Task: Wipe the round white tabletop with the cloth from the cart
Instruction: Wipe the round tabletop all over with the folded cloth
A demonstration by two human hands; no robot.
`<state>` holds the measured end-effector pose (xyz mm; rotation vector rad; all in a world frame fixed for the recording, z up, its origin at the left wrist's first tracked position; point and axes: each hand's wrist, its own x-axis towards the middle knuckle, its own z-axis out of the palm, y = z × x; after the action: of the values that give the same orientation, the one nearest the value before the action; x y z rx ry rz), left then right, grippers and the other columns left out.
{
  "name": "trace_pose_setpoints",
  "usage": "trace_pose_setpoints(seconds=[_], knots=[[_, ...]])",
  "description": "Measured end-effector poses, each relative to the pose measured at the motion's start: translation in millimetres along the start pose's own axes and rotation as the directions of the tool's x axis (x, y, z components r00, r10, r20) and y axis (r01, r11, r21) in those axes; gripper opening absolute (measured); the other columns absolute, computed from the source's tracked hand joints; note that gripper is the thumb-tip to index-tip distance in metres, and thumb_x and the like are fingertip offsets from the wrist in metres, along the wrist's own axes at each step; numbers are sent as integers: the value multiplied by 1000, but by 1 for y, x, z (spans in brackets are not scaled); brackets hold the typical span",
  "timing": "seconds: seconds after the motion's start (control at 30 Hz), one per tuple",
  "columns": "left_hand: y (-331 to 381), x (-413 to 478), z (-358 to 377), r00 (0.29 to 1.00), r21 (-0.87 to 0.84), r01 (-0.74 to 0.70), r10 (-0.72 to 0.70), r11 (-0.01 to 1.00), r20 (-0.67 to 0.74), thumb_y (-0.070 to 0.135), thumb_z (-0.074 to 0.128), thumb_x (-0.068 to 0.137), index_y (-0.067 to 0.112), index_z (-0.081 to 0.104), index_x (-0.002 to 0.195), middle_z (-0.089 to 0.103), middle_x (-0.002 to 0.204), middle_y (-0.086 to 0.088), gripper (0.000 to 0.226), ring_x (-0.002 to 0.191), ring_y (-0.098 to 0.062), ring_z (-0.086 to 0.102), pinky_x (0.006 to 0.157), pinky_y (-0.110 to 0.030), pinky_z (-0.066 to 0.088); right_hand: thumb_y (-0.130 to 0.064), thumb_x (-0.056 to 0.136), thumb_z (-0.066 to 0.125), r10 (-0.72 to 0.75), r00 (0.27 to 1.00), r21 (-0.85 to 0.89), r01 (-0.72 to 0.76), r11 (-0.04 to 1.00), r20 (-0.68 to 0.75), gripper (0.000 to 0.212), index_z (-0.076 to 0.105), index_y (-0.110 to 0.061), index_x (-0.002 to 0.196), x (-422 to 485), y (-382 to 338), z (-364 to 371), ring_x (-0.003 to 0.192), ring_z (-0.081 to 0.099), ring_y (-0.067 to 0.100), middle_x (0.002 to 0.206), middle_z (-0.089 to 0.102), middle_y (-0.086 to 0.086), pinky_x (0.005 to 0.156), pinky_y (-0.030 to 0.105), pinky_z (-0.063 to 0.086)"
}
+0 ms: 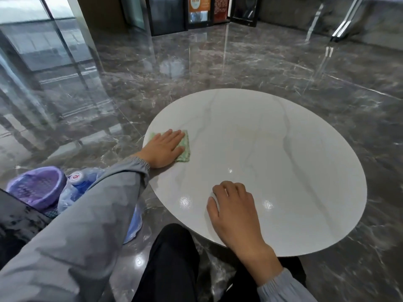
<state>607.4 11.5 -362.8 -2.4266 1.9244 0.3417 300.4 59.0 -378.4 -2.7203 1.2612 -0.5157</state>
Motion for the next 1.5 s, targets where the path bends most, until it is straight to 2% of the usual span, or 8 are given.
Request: trace_pose_setpoints(seconds=[0.1,0.2,0.33,0.47,0.8,1.1,1.3,1.5], knots=[[16,-4,2,1000,-1,-4,4,1000,10,56,10,106,27,-2,166,-6,175,7,68,161,-16,-9,129,-44,-4,-36,100,40,-9,1000,18,9,1000,4,34,63,-26,123,10,-5,2,112,53,22,127,60,-7,84,41,47],[34,-34,12,985,5,-170,170,985,25,69,-4,93,32,-6,165,-12,172,14,82,158,-10,-17,129,-39,-9,-35,98,44,-16,999,-13,17,1000,38,37,64,-24,127,24,0,9,116,55,24,134,60,-3,84,42,47],[37,-49,19,960,3,-281,281,960,0,58,13,108,37,-8,164,-18,167,23,64,155,-1,-22,127,-32,-15,-39,97,42,19,998,-44,-16,999,63,39,62,-21,125,56,10,8,115,52,28,131,58,1,83,45,44],[19,-12,13,974,-2,-224,224,974,-1,57,17,108,38,-4,165,-11,171,20,64,157,-3,-15,128,-32,-10,-43,93,38,73,997,-51,-71,996,38,41,61,-21,119,58,-1,21,116,50,27,124,56,0,87,49,40],[8,86,-15,999,-3,43,-43,999,14,49,17,111,27,0,167,-7,175,8,63,161,-17,-7,129,-46,-3,-44,97,33,76,996,-52,-74,996,36,44,57,-21,125,55,2,38,133,47,31,137,53,3,100,57,37],[42,-41,19,961,16,-277,276,961,26,73,-11,94,36,-15,163,-25,166,21,79,154,-4,-28,126,-36,-18,-46,97,32,88,993,-55,-84,995,82,46,57,-21,126,55,3,40,139,42,29,141,50,1,103,55,35],[19,-31,15,980,-10,-194,194,981,45,67,2,100,42,-13,162,-21,168,22,69,154,-2,-25,127,-35,-14,-45,96,36,85,995,-58,-82,995,53,43,59,-20,122,56,2,40,133,47,29,134,53,0,100,54,36],[-37,48,-12,995,18,99,-99,995,23,51,19,111,28,-2,167,-7,175,6,64,161,-17,-6,129,-44,-1,-45,97,36,83,993,-55,-79,995,81,43,56,-21,127,55,2,38,136,44,29,138,50,0,102,53,34]])
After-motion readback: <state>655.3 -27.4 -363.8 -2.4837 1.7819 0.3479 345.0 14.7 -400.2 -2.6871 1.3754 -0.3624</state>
